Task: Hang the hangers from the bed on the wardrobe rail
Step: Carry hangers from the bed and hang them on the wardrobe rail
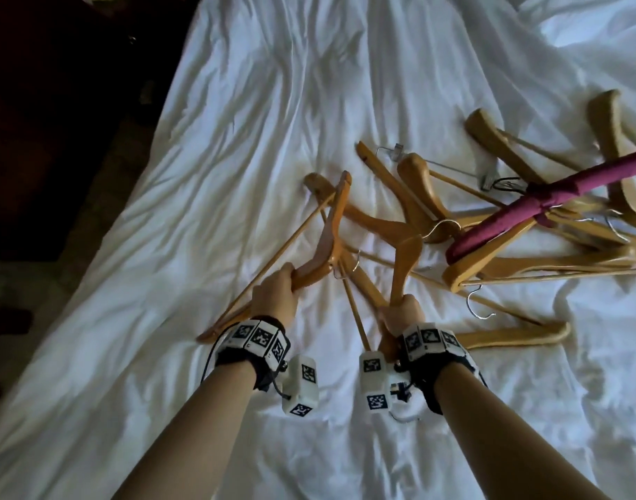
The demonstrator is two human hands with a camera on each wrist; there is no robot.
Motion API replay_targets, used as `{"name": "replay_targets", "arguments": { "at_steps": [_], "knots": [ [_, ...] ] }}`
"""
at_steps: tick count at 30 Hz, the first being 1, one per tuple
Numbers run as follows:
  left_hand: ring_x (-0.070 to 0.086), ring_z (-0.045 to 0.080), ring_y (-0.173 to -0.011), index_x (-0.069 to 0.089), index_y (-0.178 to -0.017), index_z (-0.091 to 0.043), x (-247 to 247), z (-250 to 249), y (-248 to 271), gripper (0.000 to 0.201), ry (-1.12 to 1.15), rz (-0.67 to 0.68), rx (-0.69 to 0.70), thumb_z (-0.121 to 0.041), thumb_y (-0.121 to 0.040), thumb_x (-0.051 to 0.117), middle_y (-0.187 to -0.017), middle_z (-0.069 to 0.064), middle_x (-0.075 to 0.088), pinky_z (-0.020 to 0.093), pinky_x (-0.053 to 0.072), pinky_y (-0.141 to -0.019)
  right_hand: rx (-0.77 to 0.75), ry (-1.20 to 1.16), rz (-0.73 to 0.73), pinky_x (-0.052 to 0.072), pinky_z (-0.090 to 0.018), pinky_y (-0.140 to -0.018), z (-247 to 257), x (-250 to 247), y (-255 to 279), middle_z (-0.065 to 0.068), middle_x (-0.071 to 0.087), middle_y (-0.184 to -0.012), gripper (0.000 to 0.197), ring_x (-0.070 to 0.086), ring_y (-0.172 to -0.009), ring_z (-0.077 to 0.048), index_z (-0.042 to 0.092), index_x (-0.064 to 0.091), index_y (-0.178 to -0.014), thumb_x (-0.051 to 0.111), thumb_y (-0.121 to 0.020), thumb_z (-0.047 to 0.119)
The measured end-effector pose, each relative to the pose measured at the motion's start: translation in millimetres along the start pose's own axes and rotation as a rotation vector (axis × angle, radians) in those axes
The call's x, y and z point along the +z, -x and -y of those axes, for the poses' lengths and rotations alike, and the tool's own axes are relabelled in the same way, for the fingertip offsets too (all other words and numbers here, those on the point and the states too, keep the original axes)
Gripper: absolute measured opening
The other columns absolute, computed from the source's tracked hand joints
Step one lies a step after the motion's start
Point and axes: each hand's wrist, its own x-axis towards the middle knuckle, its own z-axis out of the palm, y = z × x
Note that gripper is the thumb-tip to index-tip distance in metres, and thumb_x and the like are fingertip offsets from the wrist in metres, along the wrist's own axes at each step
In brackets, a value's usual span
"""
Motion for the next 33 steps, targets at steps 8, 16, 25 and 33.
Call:
{"name": "replay_targets", "arguments": {
  "at_steps": [8,16,25,33],
  "knots": [
    [0.063,0.036,-0.101,0.057,-0.12,-0.013,-95,-6,30,0.029,0.215,-0.189,-0.105,-0.026,-0.095,0.056,-0.106,0.015,0.068,0.038,0.05,-0.085,-0.161,0.047,-0.006,0.046,-0.031,-0.067,34,-17,56,-0.013,0.062,-0.098,0.033,0.057,-0.083,-0.028,0.001,0.052,-0.118,0.055,-0.086,0.008],
    [0.062,0.034,-0.098,0.061,-0.111,-0.002,-216,6,75,0.028,0.464,-0.407,-0.219,-0.022,-0.092,0.062,-0.1,0.018,0.067,0.031,0.043,-0.077,-0.585,0.228,-0.02,0.041,-0.031,-0.07,122,-59,145,-0.009,0.057,-0.089,0.015,0.059,-0.088,-0.031,0.01,0.048,-0.105,0.052,-0.092,0.016],
    [0.061,0.025,-0.092,0.061,-0.114,-0.003,-336,59,193,0.037,0.508,-0.711,-0.309,-0.032,-0.091,0.062,-0.103,0.014,0.066,0.031,0.046,-0.078,-1.057,0.508,-0.022,0.046,-0.038,-0.067,223,-38,272,-0.007,0.057,-0.082,0.013,0.056,-0.077,-0.032,0.016,0.043,-0.1,0.044,-0.089,0.008],
    [0.063,0.026,-0.091,0.063,-0.103,-0.002,-415,158,361,0.025,0.557,-1.098,-0.406,-0.024,-0.091,0.062,-0.095,0.013,0.067,0.038,0.051,-0.086,-1.371,0.63,0.061,0.04,-0.034,-0.066,261,18,417,-0.002,0.052,-0.073,0.014,0.053,-0.075,-0.029,0.022,0.043,-0.087,0.057,-0.088,0.02]
  ]
}}
